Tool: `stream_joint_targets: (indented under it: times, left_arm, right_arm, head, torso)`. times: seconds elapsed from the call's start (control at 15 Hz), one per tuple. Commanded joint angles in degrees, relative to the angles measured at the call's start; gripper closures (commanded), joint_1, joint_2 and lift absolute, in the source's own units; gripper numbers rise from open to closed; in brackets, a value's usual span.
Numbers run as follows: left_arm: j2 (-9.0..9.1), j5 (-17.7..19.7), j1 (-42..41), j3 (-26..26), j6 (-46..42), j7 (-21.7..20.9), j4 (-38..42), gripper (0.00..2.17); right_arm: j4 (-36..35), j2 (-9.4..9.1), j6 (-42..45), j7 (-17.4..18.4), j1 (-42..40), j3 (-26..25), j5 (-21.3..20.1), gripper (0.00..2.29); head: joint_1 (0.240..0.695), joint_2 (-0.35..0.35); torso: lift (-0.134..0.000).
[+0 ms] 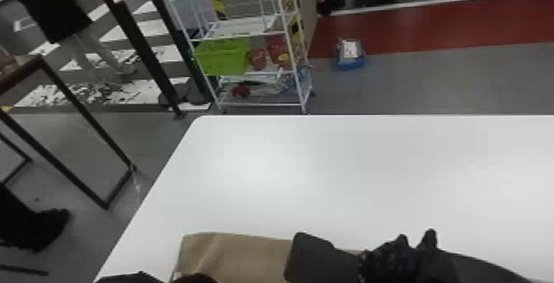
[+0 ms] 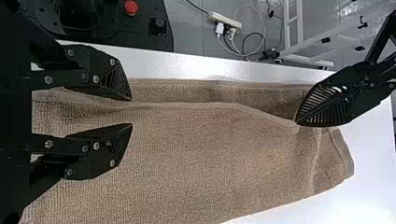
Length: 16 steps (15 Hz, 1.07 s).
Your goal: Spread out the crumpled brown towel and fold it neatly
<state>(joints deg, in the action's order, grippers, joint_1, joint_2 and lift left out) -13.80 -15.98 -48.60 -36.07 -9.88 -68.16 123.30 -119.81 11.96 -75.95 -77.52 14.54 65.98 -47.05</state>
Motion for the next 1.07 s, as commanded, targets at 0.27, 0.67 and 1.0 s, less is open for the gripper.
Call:
stream_joint_targets:
  times: [0.27, 0.67, 1.0]
  left_arm:
    - [0.01, -0.02, 0.08, 0.03, 0.00, -0.13, 0.01, 1.35]
    - [0.01, 0.51, 0.08, -1.02, -0.18, -0.39, 0.09, 1.35]
    - [0.01, 1.04, -0.27, -2.08, -0.88, -2.41, 0.45, 1.36]
  right_arm:
    - [2.12, -0.36, 1.63, -0.80, 0.49, 1.88, -1.64, 0.83]
    - [1.16, -0.10, 2.16, -0.80, 0.58, 1.52, -1.99, 1.24]
    - [-3.41, 1.57, 1.46, -0.80, 0.32, 0.21, -0.41, 1.24]
  head:
    - [0.695, 0.350]
    - [0.695, 0.350]
    - [0.695, 0.350]
  torso:
    - [-0.122]
    - [-0.122]
    - [-0.122]
